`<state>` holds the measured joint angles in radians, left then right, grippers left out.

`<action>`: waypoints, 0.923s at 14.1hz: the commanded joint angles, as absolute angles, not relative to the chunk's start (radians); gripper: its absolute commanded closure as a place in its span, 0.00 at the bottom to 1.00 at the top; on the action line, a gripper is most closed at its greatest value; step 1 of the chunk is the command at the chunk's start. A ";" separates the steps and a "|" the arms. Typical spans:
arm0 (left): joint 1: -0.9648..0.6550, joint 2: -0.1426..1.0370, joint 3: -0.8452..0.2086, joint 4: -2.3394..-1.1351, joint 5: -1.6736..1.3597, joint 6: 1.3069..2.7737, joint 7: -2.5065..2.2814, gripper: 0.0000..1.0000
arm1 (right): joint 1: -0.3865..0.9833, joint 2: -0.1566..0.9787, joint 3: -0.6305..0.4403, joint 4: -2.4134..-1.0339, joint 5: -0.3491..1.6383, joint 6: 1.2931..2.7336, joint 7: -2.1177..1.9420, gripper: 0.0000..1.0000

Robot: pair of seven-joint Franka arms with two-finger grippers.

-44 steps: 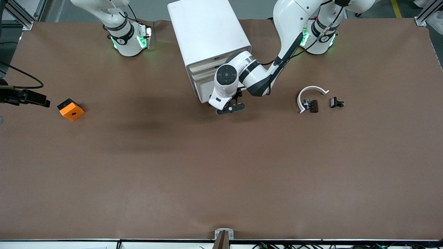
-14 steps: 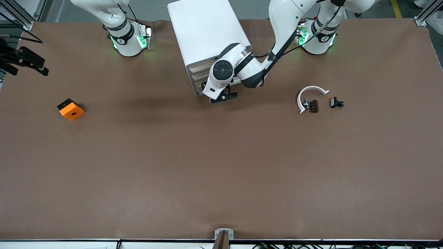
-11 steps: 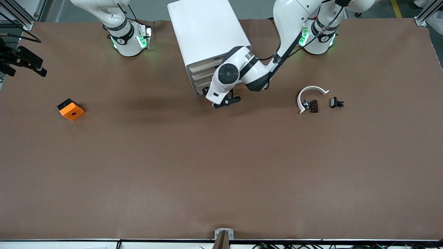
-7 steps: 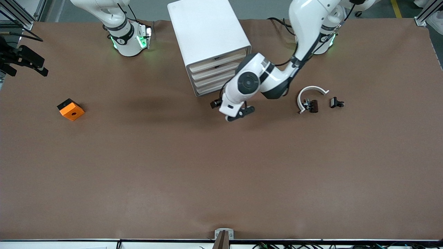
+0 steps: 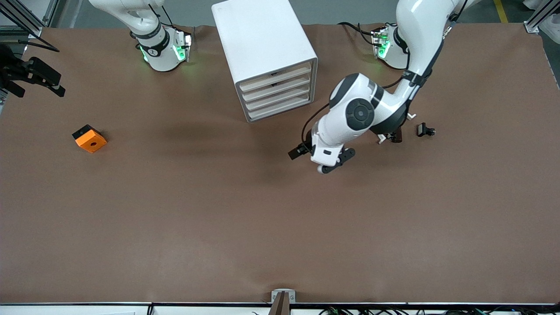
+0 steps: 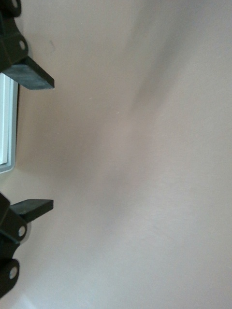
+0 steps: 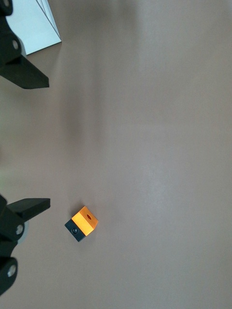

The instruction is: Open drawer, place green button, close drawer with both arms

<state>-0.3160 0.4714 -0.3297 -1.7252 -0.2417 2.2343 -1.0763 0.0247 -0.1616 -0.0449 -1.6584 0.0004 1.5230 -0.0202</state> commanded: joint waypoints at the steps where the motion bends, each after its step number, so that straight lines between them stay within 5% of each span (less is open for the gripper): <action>1: -0.258 0.449 -0.337 -1.738 -0.245 2.192 -1.081 0.00 | 0.025 -0.178 -0.046 -1.667 -0.005 1.525 -0.029 0.00; 9: -0.094 0.442 -0.337 -1.704 -0.244 2.148 -1.039 0.00 | 0.020 -0.173 -0.049 -1.641 0.005 1.505 -0.023 0.00; 13: -0.061 0.407 -0.327 -1.706 -0.076 1.985 -0.908 0.00 | 0.018 -0.169 -0.054 -1.641 0.006 1.549 -0.025 0.00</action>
